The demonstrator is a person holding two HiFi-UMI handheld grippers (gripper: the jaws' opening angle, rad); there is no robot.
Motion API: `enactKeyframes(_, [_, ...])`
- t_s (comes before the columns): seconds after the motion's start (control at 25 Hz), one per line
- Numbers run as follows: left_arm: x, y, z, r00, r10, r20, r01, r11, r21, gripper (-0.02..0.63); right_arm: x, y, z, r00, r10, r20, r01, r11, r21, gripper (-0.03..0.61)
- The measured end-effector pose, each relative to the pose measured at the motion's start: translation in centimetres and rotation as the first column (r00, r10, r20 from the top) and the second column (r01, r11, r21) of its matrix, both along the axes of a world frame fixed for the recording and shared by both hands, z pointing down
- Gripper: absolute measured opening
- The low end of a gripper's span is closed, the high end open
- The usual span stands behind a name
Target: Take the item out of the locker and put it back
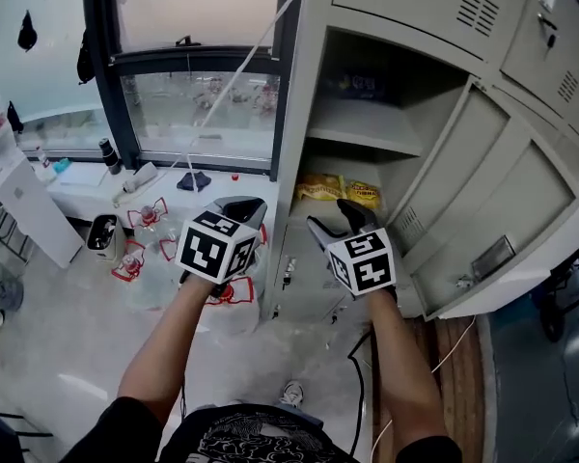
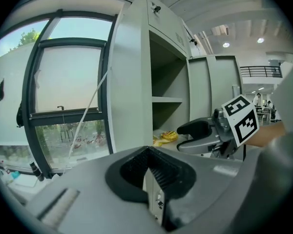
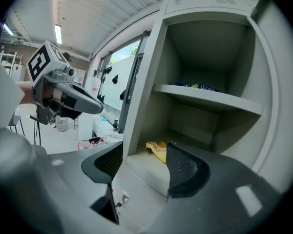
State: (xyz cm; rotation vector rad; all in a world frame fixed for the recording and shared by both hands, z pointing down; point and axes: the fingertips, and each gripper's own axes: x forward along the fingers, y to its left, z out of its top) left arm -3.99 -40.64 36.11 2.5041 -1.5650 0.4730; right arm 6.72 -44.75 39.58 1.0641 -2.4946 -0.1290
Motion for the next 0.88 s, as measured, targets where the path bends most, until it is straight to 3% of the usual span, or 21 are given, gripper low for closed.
enactKeyframes(0.24, [-0.5,-0.6,0.3,0.998,-0.065,0.015,0.065,0.998,-0.006,0.002,-1.5,-3.1,0.7,0.992,-0.092,-0.089,0.094,0.995,0.025,0.29])
enactKeyframes(0.4, [-1.2,-0.6,0.5,0.993,-0.114,0.018,0.114,0.993,-0.011,0.002,-2.6,-4.7,1.6,0.972,-0.159,-0.173,0.166,0.986,0.027,0.287])
enactKeyframes(0.88, [-2.3,-0.1,1.1,0.972,-0.231,0.035,0.232,0.973,-0.014,0.002,-5.1,-7.5,3.8,0.913,-0.272,-0.304,0.293,0.956,0.022,0.267])
